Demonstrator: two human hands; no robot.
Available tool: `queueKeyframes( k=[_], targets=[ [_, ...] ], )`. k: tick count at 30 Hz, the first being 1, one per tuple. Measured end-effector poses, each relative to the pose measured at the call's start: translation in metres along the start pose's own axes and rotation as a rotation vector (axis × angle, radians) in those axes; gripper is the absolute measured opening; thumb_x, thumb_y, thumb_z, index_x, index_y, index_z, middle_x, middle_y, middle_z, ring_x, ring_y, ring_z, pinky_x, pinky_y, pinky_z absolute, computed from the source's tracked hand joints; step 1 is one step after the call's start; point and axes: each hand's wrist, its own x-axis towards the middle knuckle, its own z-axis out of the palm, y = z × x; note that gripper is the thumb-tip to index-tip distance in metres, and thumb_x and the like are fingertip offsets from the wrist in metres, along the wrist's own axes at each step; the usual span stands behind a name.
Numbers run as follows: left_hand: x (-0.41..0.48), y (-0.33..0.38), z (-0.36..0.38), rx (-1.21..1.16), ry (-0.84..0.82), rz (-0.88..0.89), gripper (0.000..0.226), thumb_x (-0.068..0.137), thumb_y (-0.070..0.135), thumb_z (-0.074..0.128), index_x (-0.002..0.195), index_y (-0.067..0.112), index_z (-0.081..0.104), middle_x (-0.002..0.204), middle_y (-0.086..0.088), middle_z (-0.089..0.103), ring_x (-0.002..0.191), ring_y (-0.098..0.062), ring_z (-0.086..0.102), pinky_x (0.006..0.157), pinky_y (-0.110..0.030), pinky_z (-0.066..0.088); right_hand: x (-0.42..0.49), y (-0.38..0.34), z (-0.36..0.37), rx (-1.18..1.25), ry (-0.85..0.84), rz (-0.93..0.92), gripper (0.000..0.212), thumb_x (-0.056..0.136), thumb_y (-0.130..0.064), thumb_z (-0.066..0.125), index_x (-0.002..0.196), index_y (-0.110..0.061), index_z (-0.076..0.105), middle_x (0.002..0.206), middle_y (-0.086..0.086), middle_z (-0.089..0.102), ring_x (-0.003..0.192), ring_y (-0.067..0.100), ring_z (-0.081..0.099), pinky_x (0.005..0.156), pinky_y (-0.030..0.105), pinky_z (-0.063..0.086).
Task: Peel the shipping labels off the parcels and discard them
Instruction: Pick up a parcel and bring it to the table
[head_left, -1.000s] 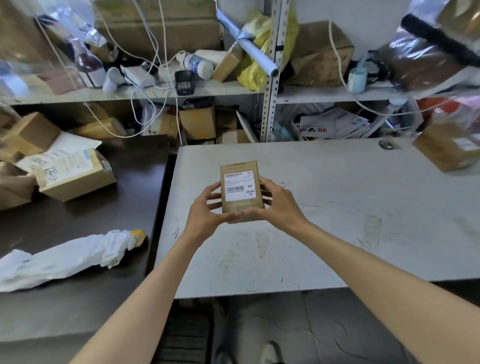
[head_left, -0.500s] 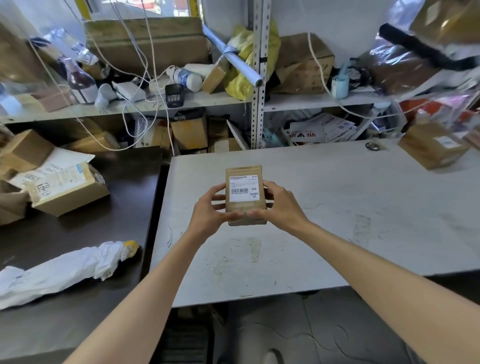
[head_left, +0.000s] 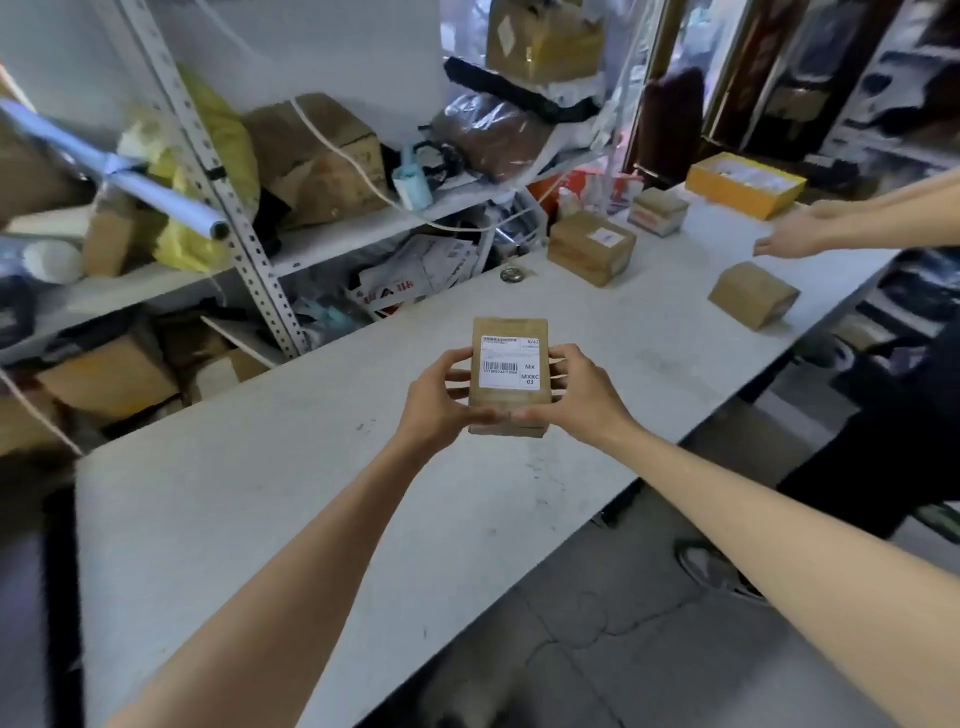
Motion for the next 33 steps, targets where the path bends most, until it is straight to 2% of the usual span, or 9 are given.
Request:
queueKeyframes(
  k=[3,8,12,17,21,25,27,30,33],
  targets=[
    [0.027,0.013,0.041,0.027,-0.165,0.072,0.087,0.059,0.015,0.091,0.134,0.023,0.049,0.119,-0.001,0.061,0.102,-0.018,0.062,0.076,-0.026,0.055,-0.012,0.021,-0.037,0.009,0.14,0.092,0.094,0.061,-0.018,0.089,0.14,-0.016,0.037,0.113,-0.006,0.056,0.102,0.01,0.055,0.076,0.017,0.047],
    [0.048,0.045,0.127,0.065,-0.517,0.196,0.086,0.056,0.017,0.092,0.131,0.021,0.05,0.111,0.003,0.062,0.09,-0.008,0.063,0.066,-0.016,0.052,-0.076,0.058,-0.091,-0.012,0.469,0.243,0.097,0.054,-0.031,0.092,0.137,-0.021,0.044,0.122,-0.011,0.06,0.111,0.01,0.057,0.095,0.032,0.049],
    [0.015,0.072,0.209,0.115,-0.799,0.324,0.085,0.056,0.018,0.092,0.131,0.019,0.051,0.108,0.006,0.063,0.091,-0.01,0.063,0.073,-0.017,0.052,-0.163,0.081,-0.122,0.014,0.723,0.4,0.097,0.05,-0.03,0.092,0.135,-0.021,0.046,0.12,-0.012,0.06,0.111,0.01,0.055,0.097,0.034,0.048],
    [-0.083,0.1,0.299,0.126,-1.139,0.466,0.084,0.058,0.016,0.091,0.131,0.018,0.051,0.109,0.007,0.061,0.094,-0.008,0.061,0.071,-0.01,0.047,-0.305,0.09,-0.136,0.087,1.033,0.587,0.089,0.057,-0.008,0.09,0.134,-0.014,0.046,0.123,-0.003,0.061,0.109,0.013,0.059,0.09,0.028,0.049],
    [-0.187,0.119,0.357,0.164,-1.396,0.533,0.084,0.057,0.011,0.092,0.13,0.019,0.053,0.109,0.003,0.064,0.095,-0.014,0.064,0.079,-0.027,0.053,-0.426,0.082,-0.122,0.069,1.287,0.704,0.081,0.059,-0.007,0.089,0.13,-0.012,0.049,0.12,-0.003,0.062,0.105,0.012,0.059,0.088,0.024,0.047],
    [-0.308,0.123,0.385,0.159,-1.638,0.607,0.081,0.059,0.004,0.089,0.13,0.015,0.051,0.1,0.007,0.058,0.089,-0.012,0.059,0.066,-0.01,0.047,-0.538,0.064,-0.087,0.046,1.485,0.86,0.088,0.052,-0.019,0.091,0.13,-0.017,0.048,0.12,-0.004,0.063,0.111,0.013,0.059,0.098,0.035,0.048],
    [-0.374,0.118,0.391,0.16,-1.776,0.645,0.08,0.06,0.003,0.088,0.129,0.014,0.05,0.101,0.006,0.057,0.094,-0.014,0.059,0.066,-0.012,0.047,-0.595,0.05,-0.06,0.024,1.588,0.957,0.09,0.054,-0.018,0.09,0.133,-0.018,0.046,0.126,-0.002,0.06,0.117,0.015,0.055,0.099,0.036,0.046],
    [-0.452,0.108,0.392,0.164,-1.944,0.718,0.082,0.058,0.014,0.09,0.129,0.021,0.05,0.116,0.005,0.061,0.106,-0.016,0.058,0.083,-0.028,0.054,-0.658,0.03,-0.019,0.026,1.732,1.068,0.091,0.056,-0.019,0.089,0.135,-0.019,0.044,0.124,-0.005,0.06,0.112,0.011,0.055,0.092,0.027,0.046],
    [-0.506,0.103,0.389,0.172,-2.057,0.786,0.087,0.054,0.023,0.092,0.13,0.026,0.05,0.124,0.004,0.061,0.111,-0.017,0.059,0.093,-0.044,0.053,-0.697,0.016,0.011,0.046,1.846,1.179,0.094,0.055,-0.02,0.09,0.136,-0.02,0.042,0.124,-0.006,0.059,0.112,0.011,0.054,0.095,0.03,0.048]
  ],
)
